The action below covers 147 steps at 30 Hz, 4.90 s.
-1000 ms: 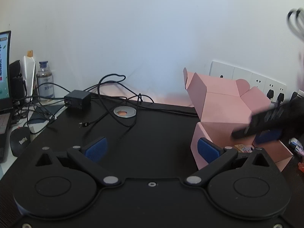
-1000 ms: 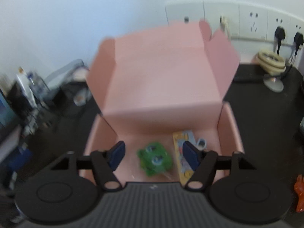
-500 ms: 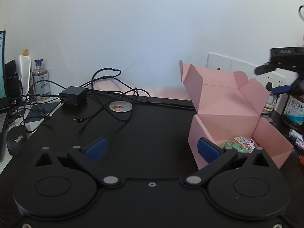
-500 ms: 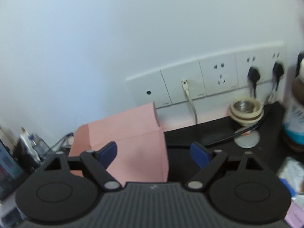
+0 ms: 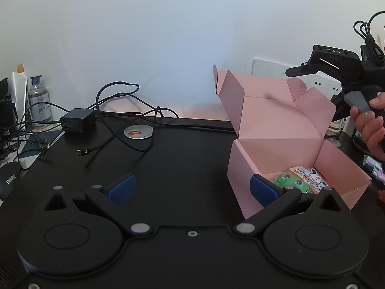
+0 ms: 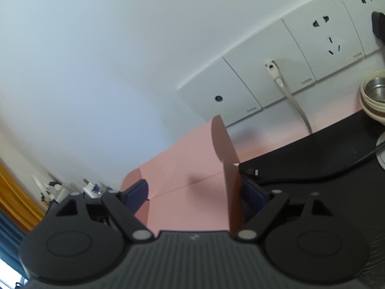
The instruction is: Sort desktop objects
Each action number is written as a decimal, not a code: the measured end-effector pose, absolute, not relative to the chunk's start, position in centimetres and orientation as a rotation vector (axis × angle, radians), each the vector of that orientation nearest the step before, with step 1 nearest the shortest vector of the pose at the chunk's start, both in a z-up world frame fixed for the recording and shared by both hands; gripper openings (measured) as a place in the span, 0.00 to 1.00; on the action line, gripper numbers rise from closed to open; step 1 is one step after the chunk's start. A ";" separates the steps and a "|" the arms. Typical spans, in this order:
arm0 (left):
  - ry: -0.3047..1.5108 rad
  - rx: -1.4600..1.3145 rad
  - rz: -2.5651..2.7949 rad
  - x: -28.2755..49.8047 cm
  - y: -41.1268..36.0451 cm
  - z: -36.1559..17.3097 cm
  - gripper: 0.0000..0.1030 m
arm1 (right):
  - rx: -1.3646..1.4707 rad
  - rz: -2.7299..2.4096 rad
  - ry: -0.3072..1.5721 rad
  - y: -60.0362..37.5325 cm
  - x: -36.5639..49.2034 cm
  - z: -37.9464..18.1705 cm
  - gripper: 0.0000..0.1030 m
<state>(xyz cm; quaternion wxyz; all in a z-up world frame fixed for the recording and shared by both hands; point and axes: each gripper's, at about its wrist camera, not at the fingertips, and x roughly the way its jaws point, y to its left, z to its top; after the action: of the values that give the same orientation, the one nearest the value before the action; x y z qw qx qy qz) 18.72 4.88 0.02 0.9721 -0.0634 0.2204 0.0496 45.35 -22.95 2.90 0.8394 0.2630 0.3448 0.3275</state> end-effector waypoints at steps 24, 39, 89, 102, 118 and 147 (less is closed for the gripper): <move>0.366 -0.084 0.042 17.6 3.1 0.8 1.00 | 0.424 0.755 0.658 -20.9 37.2 7.3 0.83; 0.363 -0.090 -0.121 16.8 1.8 0.6 1.00 | 0.377 0.748 0.617 -21.2 34.5 9.5 0.84; 0.175 -0.028 -0.206 12.4 -0.6 2.6 1.00 | 0.468 0.732 0.716 -21.5 24.4 8.6 0.89; 0.233 -0.016 -0.206 12.1 -0.6 2.4 1.00 | 0.481 0.675 0.732 -20.8 24.5 6.7 0.89; 0.325 -0.047 -0.182 10.0 1.0 1.8 1.00 | 0.399 0.618 0.690 -22.3 22.3 6.4 0.89; 0.243 -0.141 0.025 9.8 4.6 4.7 1.00 | 0.161 0.482 0.582 -18.4 21.2 4.8 0.89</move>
<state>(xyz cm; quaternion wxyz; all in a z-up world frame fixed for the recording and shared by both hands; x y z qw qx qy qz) 9.80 4.58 4.71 0.9901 -0.0705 0.1210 0.0127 21.19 -18.41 4.76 0.9264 0.0784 0.2837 0.2349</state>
